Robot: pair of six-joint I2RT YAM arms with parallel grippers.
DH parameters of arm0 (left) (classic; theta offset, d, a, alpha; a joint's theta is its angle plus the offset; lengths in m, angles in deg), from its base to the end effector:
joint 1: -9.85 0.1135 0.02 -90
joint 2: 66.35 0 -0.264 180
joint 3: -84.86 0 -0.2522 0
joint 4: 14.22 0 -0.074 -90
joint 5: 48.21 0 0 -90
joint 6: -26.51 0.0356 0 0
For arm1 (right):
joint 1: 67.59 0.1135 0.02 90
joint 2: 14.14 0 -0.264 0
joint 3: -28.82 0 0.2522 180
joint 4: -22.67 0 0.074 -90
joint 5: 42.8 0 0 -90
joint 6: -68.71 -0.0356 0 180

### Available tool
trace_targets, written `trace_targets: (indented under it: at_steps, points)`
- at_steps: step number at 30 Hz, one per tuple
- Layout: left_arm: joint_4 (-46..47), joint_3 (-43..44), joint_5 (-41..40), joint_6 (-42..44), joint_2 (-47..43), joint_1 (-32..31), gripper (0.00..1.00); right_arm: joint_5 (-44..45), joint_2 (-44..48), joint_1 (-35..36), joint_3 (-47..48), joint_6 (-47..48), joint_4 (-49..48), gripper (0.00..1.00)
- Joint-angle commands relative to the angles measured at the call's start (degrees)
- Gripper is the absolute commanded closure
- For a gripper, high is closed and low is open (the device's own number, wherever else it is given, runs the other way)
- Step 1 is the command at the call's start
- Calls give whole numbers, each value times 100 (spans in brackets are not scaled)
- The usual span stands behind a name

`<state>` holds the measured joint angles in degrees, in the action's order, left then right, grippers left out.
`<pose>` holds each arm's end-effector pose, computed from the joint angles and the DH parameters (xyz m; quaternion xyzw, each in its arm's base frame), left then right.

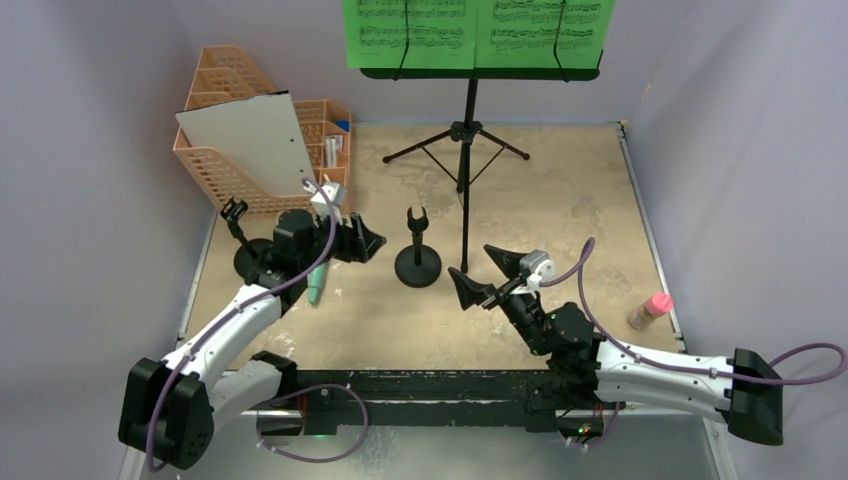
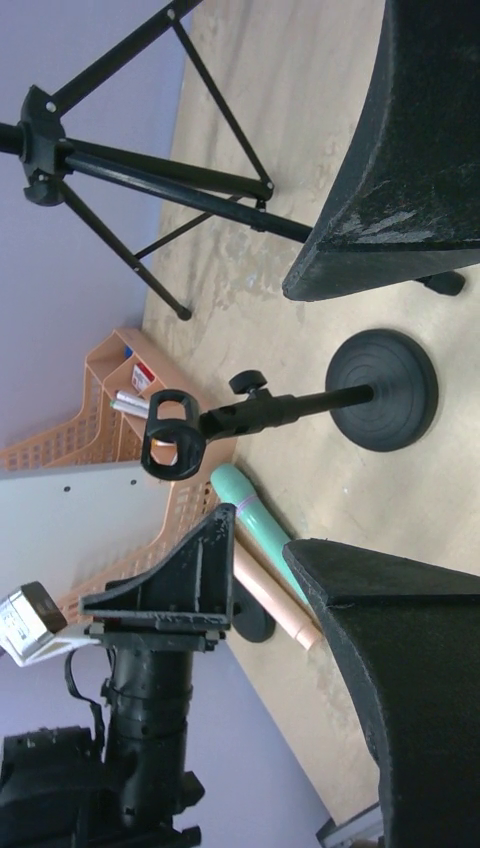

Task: Pack up the instrument practice props
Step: Move the microphone stand to the center of the board.

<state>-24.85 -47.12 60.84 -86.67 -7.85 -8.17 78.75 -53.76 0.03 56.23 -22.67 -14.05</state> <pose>0.2156 -0.0823 0.2540 0.0569 0.8167 -0.3240 0.4741 0.0774 0.1391 0.2718 -0.0929 0.5609 0.3373 0.7503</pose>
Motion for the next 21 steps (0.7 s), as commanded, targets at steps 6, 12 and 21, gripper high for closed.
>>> trace_targets:
  at_steps: [6,12,21]
  points:
    - [2435,-556,-344,-2,169,-1317,37,456,302,32,-276,119,-402,10]
    - [4092,-1029,-805,252,548,-1458,37,526,470,30,-388,112,-401,9]
    - [5005,-731,-978,580,1617,-1876,39,667,540,31,-450,115,-397,9]
